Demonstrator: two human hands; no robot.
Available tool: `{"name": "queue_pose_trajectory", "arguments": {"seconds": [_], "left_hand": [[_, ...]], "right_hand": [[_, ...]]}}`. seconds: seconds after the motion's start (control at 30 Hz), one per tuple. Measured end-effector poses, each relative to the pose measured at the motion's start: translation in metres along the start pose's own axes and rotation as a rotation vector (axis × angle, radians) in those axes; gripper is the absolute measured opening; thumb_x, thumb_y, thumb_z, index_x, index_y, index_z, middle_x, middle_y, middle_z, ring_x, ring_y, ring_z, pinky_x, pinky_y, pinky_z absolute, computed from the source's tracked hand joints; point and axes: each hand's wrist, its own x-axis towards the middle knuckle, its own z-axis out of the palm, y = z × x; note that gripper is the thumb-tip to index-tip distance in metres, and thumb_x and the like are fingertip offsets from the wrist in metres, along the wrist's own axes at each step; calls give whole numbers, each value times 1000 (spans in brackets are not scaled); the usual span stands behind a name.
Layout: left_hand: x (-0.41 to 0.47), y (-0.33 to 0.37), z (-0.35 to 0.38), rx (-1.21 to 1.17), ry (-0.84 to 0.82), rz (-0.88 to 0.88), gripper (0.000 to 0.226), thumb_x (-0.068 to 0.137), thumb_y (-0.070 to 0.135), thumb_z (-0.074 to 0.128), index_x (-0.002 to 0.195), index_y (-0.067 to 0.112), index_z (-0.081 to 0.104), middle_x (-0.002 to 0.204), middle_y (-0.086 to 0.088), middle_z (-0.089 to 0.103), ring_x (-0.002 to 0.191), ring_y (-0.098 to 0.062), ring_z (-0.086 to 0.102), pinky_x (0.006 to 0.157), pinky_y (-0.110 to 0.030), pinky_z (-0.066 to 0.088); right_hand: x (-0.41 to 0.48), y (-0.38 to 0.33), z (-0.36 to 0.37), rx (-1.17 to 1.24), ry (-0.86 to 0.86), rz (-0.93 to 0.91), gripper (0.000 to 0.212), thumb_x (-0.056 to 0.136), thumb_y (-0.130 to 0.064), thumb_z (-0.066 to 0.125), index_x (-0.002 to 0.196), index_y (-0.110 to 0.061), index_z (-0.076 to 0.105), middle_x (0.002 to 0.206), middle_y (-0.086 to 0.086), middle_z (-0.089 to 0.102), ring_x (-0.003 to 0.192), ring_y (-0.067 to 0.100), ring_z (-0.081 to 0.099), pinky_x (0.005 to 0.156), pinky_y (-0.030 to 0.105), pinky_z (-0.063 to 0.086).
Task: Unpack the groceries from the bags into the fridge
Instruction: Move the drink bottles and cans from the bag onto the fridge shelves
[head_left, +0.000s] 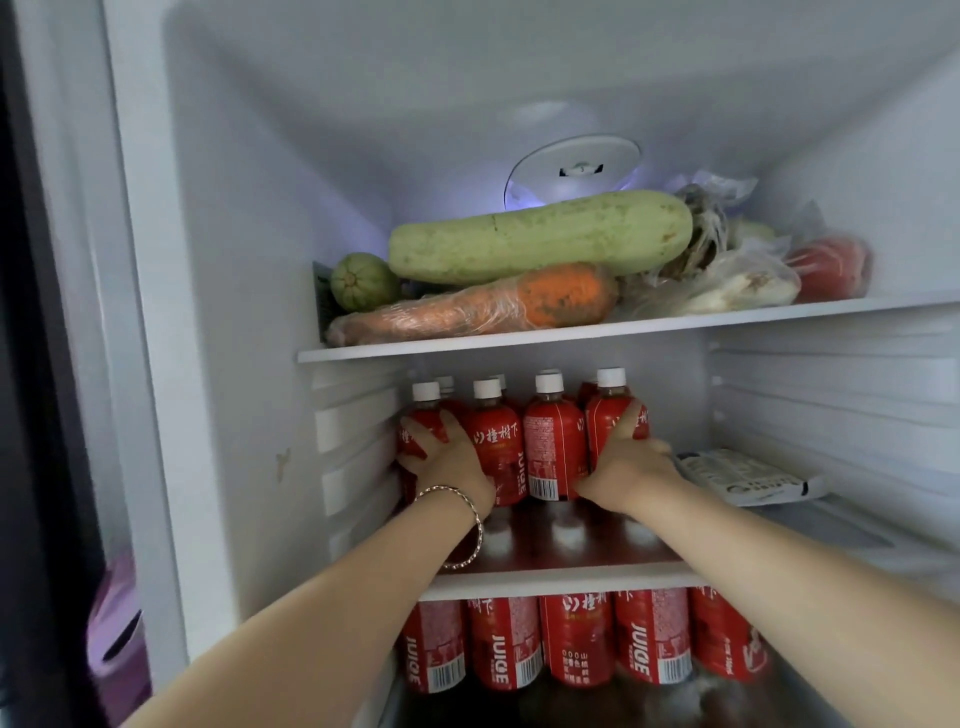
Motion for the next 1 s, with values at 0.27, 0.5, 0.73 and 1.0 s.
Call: {"name": "queue_pose_trajectory", "arguments": {"seconds": [0.27,0.5,0.73,1.0], "left_hand": [[-76,-11,-38,96,-48,195,27,91,11,48,112,-1,61,115,-14,64,107,-27,60,87,-28,46],[-197,-57,-62,146,-349,-130,25,95,15,40,86,1,60,79,-10,68,54,-16,58,43,-18,44],[-358,-149,-84,41,-191,-620,28,91,19,43,74,3,58,74,-14,70,45,-19,58,46,-23,46],[-653,-211,-118,269,64,-1168,22,88,26,46,95,12,61,107,-7,66,96,-27,62,80,-29,48]], "right_hand": [[-56,-2,-4,59,-17,-408,22,87,-27,58,99,-9,65,95,6,67,87,24,64,77,34,54],[-140,-20,4,70,-429,-846,13,89,-22,55,82,-19,65,70,0,67,49,11,56,44,19,42],[-287,-49,44,-233,-860,-1228,20,91,-21,49,105,-13,62,75,-2,65,63,14,64,52,18,45],[-555,-38,58,-257,-811,-1864,21,90,-29,51,102,-17,64,104,3,67,88,21,63,75,32,49]]}}
